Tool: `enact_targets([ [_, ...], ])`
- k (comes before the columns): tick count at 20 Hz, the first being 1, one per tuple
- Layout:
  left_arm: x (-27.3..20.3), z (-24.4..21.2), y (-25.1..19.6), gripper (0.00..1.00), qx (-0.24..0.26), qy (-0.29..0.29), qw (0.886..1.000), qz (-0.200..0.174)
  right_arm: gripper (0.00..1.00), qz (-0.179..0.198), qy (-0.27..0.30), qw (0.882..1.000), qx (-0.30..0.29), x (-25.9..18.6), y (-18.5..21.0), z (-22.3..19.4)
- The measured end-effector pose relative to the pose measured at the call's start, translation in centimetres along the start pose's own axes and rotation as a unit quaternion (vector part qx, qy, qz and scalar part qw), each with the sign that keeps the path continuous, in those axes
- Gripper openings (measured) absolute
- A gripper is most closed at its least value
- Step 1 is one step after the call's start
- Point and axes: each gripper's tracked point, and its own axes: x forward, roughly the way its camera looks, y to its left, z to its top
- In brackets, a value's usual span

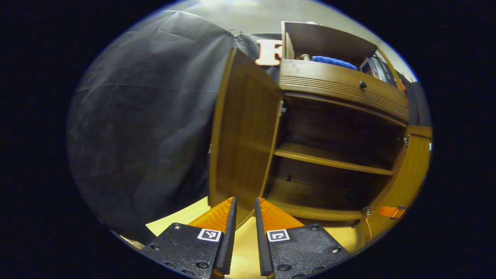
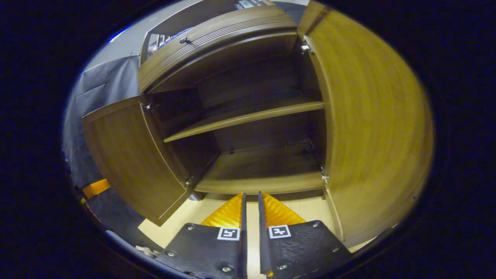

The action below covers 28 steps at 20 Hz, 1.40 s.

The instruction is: Open the right door of the double-door shoe cabinet with the right hand, and open the left door with the left hand.

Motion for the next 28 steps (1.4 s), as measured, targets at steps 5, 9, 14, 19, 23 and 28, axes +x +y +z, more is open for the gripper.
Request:
enact_targets([
  [5, 0.0, 1.1, -6.6, 0.29, 0.034, -0.013, 0.997, -0.066, 0.13, 0.002, 0.013, 1.000, -0.004, -2.3, -0.8, -0.6],
  [9, 0.2, 1.2, -12.0, 0.22, 0.050, -0.020, 0.990, -0.131, 0.13, 0.014, -0.003, 1.000, -0.012, -3.7, 0.7, -0.1],
  [14, 0.7, 2.0, -17.0, 0.36, 0.046, -0.025, 0.979, -0.199, 0.13, 0.009, -0.024, 0.999, -0.036, -5.3, 1.7, 2.0],
  [19, 1.8, 2.9, -19.8, 0.36, 0.061, -0.032, 0.966, -0.250, 0.12, -0.036, -0.078, 0.995, -0.059, -6.8, 1.7, 5.5],
  [23, 2.4, 4.5, -21.3, 0.36, 0.077, -0.050, 0.954, -0.284, 0.13, -0.067, -0.130, 0.986, -0.079, -8.0, 2.8, 9.0],
  [28, 3.5, 7.3, -21.1, 0.28, 0.082, -0.089, 0.947, -0.298, 0.10, -0.100, -0.180, 0.975, -0.086, -8.0, 4.5, 12.0],
])
